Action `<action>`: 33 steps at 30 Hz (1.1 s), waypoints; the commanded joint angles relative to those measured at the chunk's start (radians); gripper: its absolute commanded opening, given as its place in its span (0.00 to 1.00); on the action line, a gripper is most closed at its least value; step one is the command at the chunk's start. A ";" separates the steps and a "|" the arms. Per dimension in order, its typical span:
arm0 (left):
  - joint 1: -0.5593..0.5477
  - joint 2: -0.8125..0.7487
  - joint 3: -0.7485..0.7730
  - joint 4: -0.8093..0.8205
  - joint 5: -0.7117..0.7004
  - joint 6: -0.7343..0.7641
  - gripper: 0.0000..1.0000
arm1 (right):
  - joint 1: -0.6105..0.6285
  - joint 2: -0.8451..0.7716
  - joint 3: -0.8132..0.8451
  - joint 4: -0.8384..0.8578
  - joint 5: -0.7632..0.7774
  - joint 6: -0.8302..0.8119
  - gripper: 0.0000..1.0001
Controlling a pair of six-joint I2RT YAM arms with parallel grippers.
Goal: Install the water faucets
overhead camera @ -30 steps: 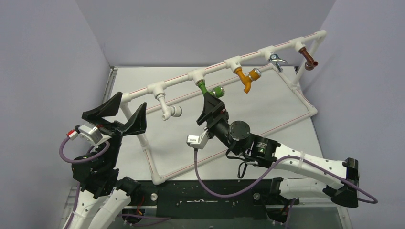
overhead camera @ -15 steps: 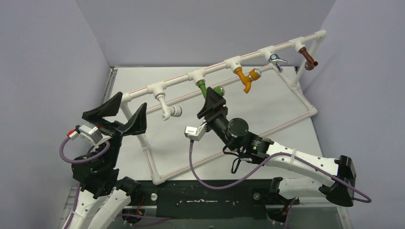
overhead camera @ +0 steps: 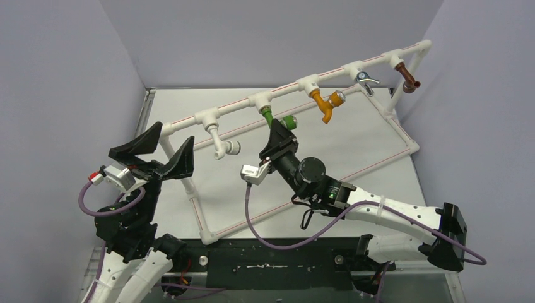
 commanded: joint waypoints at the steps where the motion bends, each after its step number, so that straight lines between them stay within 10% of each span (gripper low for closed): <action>1: -0.007 -0.008 0.012 0.018 -0.011 0.013 0.94 | 0.003 0.004 -0.011 0.091 0.062 0.105 0.15; 4: -0.007 -0.008 0.012 0.018 -0.010 0.014 0.94 | 0.012 0.019 -0.023 0.130 0.076 0.153 0.00; 33: -0.008 -0.016 0.013 0.019 -0.011 0.011 0.94 | -0.100 -0.037 -0.063 0.518 0.166 1.613 0.00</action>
